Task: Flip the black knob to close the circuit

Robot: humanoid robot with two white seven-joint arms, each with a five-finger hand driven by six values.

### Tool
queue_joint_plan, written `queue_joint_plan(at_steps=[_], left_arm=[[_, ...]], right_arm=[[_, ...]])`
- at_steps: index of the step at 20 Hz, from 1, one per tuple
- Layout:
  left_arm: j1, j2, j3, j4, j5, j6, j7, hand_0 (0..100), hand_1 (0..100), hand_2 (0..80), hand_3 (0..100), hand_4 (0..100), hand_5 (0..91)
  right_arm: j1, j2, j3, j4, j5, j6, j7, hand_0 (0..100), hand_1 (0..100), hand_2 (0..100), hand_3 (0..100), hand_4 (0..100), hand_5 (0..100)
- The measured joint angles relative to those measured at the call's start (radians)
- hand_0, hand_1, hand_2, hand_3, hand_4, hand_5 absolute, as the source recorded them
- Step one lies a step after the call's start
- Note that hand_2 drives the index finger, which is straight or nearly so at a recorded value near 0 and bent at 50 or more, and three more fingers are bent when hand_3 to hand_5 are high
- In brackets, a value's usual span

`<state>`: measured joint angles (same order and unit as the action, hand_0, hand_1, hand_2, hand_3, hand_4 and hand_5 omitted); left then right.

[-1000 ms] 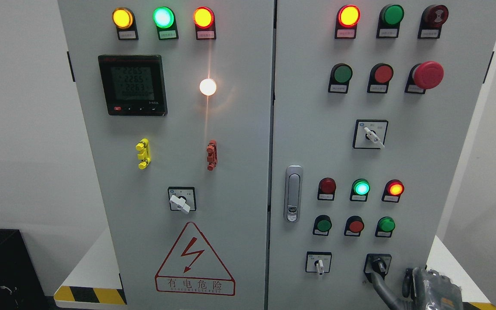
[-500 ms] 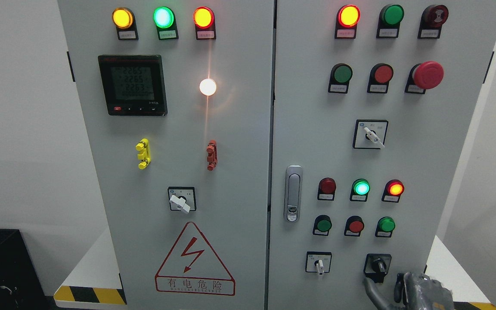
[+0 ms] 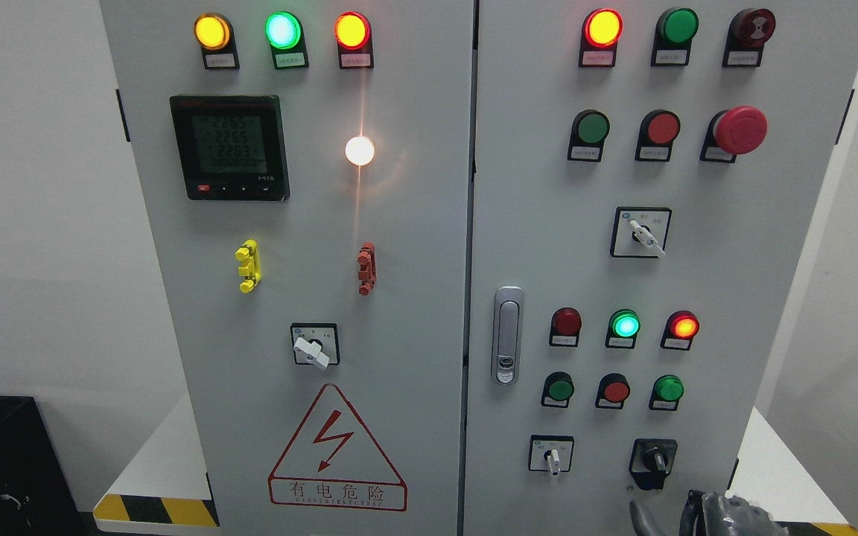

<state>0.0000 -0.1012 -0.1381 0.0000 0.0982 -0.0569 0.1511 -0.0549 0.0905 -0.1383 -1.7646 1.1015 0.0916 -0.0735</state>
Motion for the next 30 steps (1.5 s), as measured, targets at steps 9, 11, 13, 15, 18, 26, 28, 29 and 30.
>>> queue_joint_plan(at_steps=[9, 11, 13, 15, 18, 26, 28, 29, 30], left_arm=[[0.0, 0.0, 0.0, 0.0, 0.0, 0.0, 0.0, 12, 56, 0.0, 0, 0, 0.0], [0.0, 0.0, 0.0, 0.0, 0.0, 0.0, 0.0, 12, 56, 0.0, 0, 0, 0.0], [0.0, 0.0, 0.0, 0.0, 0.0, 0.0, 0.0, 12, 56, 0.0, 0, 0, 0.0], [0.0, 0.0, 0.0, 0.0, 0.0, 0.0, 0.0, 12, 56, 0.0, 0, 0, 0.0], [0.0, 0.0, 0.0, 0.0, 0.0, 0.0, 0.0, 12, 56, 0.0, 0, 0, 0.0], [0.0, 0.0, 0.0, 0.0, 0.0, 0.0, 0.0, 12, 56, 0.0, 0, 0, 0.0], [0.0, 0.0, 0.0, 0.0, 0.0, 0.0, 0.0, 12, 56, 0.0, 0, 0, 0.0], [0.0, 0.0, 0.0, 0.0, 0.0, 0.0, 0.0, 12, 56, 0.0, 0, 0, 0.0], [0.0, 0.0, 0.0, 0.0, 0.0, 0.0, 0.0, 12, 56, 0.0, 0, 0, 0.0]], right_arm=[[0.137, 0.018, 0.023, -0.098, -0.276, -0.121, -0.098, 0, 2, 43, 71, 65, 56], [0.16, 0.02, 0.028, -0.112, -0.36, -0.147, -0.108, 0, 2, 37, 65, 60, 48], [0.181, 0.022, 0.033, -0.124, -0.45, -0.159, -0.126, 0, 3, 35, 62, 57, 45], [0.205, 0.024, 0.039, -0.135, -0.541, -0.172, -0.136, 0, 3, 32, 56, 52, 41], [0.239, 0.025, 0.051, -0.146, -0.689, -0.192, -0.139, 0, 4, 25, 43, 40, 29], [0.292, 0.026, 0.072, -0.161, -1.015, -0.238, -0.056, 0, 0, 6, 19, 15, 2], [0.302, 0.026, 0.076, -0.161, -1.071, -0.259, -0.013, 0, 0, 3, 15, 10, 0], [0.306, 0.026, 0.077, -0.161, -1.095, -0.27, 0.004, 0, 0, 1, 12, 8, 0], [0.31, 0.026, 0.078, -0.161, -1.115, -0.279, 0.022, 0, 0, 0, 12, 7, 0]])
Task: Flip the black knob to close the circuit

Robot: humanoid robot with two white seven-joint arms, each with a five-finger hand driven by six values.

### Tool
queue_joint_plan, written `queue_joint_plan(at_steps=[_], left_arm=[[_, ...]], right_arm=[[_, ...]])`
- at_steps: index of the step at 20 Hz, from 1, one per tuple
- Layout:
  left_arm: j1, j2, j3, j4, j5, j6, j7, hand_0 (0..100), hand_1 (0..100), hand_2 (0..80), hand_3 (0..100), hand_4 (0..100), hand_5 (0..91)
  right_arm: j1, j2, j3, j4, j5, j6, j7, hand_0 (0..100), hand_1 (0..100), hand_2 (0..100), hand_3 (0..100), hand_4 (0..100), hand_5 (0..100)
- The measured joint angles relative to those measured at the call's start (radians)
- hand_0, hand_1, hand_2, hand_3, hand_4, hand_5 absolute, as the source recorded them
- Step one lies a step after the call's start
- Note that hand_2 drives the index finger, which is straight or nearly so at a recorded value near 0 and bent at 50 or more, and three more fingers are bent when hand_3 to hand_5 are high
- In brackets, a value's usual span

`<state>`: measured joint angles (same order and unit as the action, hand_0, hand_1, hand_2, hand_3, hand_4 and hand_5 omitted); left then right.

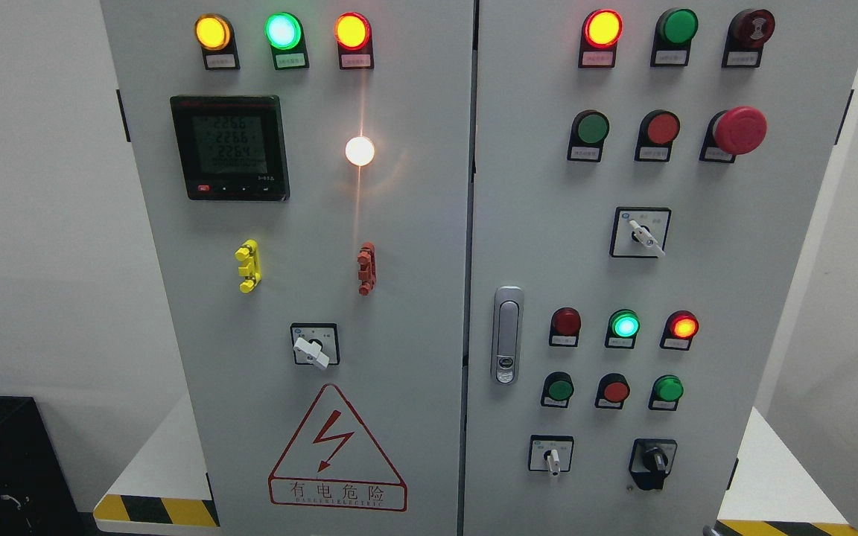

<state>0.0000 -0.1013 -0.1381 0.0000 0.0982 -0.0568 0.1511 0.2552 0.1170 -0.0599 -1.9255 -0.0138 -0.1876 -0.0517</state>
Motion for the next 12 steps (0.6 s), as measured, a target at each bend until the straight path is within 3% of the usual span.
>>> queue_joint_plan(at_steps=[5, 12], left_arm=[[0.0, 0.0, 0.0, 0.0, 0.0, 0.0, 0.0, 12, 56, 0.0, 0, 0, 0.0], [0.0, 0.0, 0.0, 0.0, 0.0, 0.0, 0.0, 12, 56, 0.0, 0, 0, 0.0]], right_arm=[[0.016, 0.0, 0.004, 0.001, -0.065, -0.028, 0.071, 0, 0, 0, 6, 0, 0], [0.029, -0.001, 0.008, 0.002, -0.104, -0.034, 0.109, 0, 0, 0, 3, 0, 0]])
